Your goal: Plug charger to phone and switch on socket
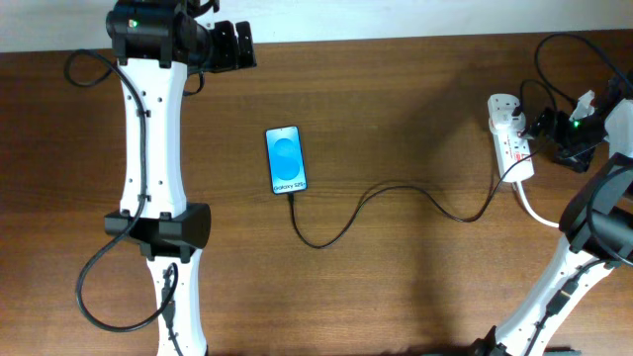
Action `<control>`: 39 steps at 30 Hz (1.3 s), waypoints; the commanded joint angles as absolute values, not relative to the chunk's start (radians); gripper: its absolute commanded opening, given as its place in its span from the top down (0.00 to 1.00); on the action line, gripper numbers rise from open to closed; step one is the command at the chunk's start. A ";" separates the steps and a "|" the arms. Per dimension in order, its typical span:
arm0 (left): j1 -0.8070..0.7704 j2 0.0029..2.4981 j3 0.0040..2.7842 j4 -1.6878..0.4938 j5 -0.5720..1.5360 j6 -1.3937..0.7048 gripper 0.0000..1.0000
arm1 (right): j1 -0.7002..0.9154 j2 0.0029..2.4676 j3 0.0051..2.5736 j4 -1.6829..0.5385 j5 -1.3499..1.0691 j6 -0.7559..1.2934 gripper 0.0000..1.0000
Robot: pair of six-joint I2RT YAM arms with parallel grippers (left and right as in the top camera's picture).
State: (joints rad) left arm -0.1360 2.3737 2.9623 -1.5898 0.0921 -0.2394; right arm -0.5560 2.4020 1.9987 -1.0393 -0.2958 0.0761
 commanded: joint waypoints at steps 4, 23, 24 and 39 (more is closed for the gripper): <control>-0.130 2.363 2.966 -1.589 0.078 -0.230 0.01 | -0.536 2.432 1.981 -0.987 -0.272 0.143 0.02; -0.131 2.363 2.966 -1.589 0.078 -0.230 0.01 | -0.502 2.432 1.888 -1.019 -0.279 0.082 0.02; -0.131 2.363 2.966 -1.589 0.078 -0.230 0.01 | -0.506 2.432 1.895 -1.003 -0.278 0.083 0.02; -0.131 2.363 2.966 -1.589 0.078 -0.230 0.01 | -0.504 2.320 3.142 -1.699 -0.326 0.003 0.02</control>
State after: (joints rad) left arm -0.1360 2.3737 2.9623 -1.5894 0.0917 -0.2394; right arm -0.5682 2.3871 3.1271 -1.6878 -0.2993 0.0402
